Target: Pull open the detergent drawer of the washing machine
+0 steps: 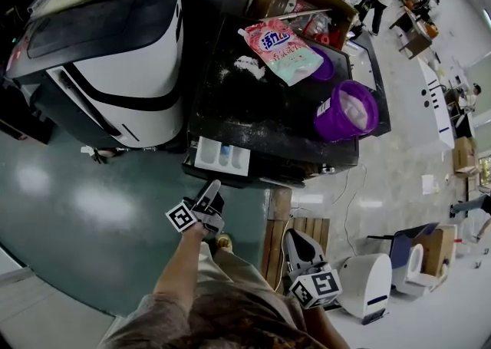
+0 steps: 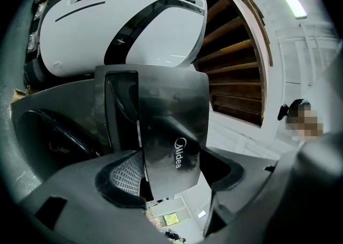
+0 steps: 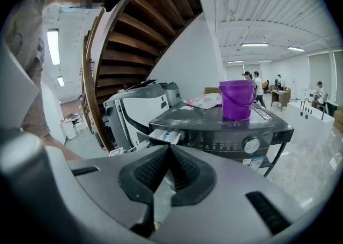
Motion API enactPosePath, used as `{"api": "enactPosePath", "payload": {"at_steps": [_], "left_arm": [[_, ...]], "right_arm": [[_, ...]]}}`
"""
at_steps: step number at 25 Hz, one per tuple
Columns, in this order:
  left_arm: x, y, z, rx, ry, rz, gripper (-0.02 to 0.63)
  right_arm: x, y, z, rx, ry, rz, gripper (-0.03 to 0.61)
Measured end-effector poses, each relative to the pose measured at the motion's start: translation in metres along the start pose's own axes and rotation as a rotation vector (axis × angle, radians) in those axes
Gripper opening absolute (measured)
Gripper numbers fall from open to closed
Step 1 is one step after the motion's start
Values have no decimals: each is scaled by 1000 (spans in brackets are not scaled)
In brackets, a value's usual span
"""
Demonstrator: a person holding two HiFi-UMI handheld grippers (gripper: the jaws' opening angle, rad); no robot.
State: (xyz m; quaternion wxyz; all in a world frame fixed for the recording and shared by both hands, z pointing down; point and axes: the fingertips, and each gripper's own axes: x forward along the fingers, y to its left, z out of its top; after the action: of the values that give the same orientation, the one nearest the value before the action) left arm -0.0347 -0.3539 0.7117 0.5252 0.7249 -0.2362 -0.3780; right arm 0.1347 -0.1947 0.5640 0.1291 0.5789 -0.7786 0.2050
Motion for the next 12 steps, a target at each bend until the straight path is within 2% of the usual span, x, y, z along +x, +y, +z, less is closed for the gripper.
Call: {"api": "enactPosePath", "payload": {"at_steps": [12], "left_arm": [[-28, -12, -14, 0, 1, 8, 342]], "right_arm": [[1, 11, -3, -15, 14, 40, 5]]}}
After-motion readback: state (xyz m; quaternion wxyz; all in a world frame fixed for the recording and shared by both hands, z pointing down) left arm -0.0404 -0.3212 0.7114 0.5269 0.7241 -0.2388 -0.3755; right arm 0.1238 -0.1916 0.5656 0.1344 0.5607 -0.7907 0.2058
